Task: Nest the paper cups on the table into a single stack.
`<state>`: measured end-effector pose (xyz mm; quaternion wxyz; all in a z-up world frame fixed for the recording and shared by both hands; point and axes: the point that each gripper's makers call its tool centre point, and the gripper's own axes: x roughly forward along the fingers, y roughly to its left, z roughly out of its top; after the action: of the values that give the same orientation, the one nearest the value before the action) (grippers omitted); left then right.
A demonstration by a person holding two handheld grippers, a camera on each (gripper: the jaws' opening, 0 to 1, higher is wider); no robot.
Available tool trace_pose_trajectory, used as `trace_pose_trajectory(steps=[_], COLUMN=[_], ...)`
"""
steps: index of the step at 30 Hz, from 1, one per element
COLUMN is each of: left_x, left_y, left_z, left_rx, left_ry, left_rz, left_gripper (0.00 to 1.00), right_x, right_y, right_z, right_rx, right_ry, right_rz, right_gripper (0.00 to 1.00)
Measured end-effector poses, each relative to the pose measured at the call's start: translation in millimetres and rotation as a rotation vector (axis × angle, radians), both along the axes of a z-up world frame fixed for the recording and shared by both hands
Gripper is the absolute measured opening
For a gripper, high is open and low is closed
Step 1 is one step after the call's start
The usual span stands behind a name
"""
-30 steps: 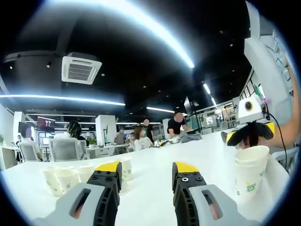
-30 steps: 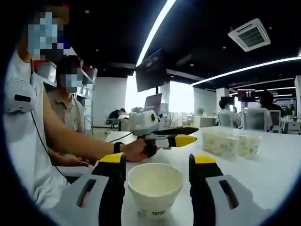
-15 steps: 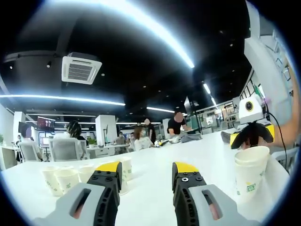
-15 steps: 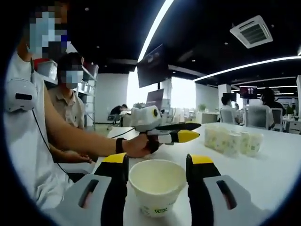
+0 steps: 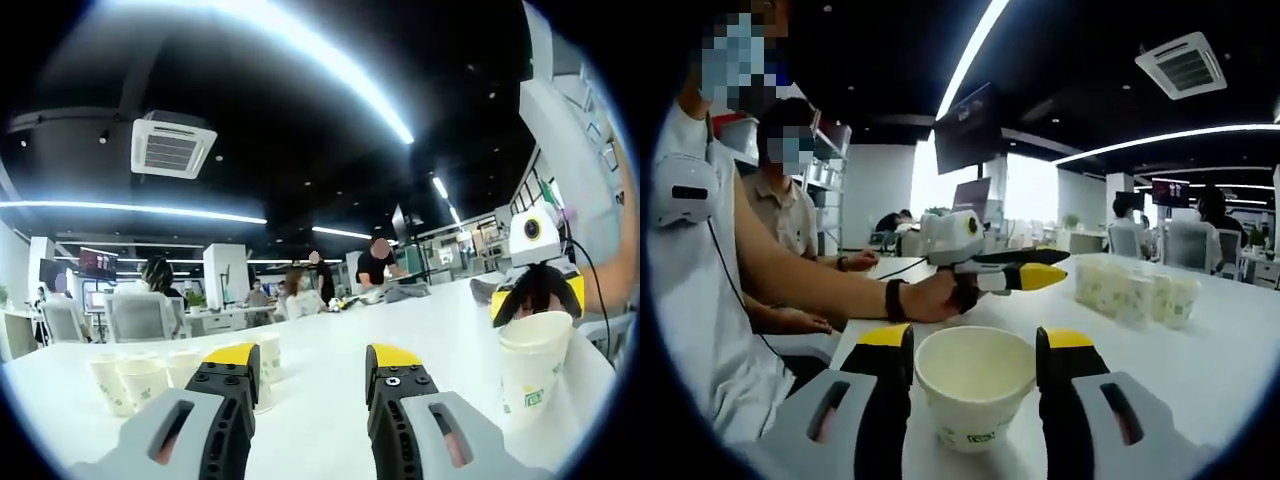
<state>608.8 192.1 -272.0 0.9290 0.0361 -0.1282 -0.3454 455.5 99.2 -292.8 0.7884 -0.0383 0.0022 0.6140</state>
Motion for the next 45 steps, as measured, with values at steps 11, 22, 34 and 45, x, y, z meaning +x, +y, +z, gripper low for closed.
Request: trace_pose_trajectory(steps=[11,22,34,45], left_x=[-7.5,-4.3,-2.4,-2.3], left_y=[-3.2,-0.3,-0.6,-0.3], left_z=[2.3,2.6,1.5,1.4], left_rx=[-0.006,0.012,0.019,0.023], left_ry=[-0.007,-0.017,-0.016,-0.016], left_rz=[0.009,0.032,0.025,0.025], left_gripper=[0.45,0.45,0.45,0.45], right_x=[-2.0,20.1,24.6,27.0], right_y=[-8.2,-53.7,-86.4,-86.4], right_z=[34.8,52.7,46.7,45.3], right_rx=[0.187,0.382,0.402,0.402], right_ry=[0.01,-0.033,-0.039,-0.043], right_rz=[0.032,-0.085,-0.178,-0.197], right_gripper=[0.52,0.52,0.5,0.49])
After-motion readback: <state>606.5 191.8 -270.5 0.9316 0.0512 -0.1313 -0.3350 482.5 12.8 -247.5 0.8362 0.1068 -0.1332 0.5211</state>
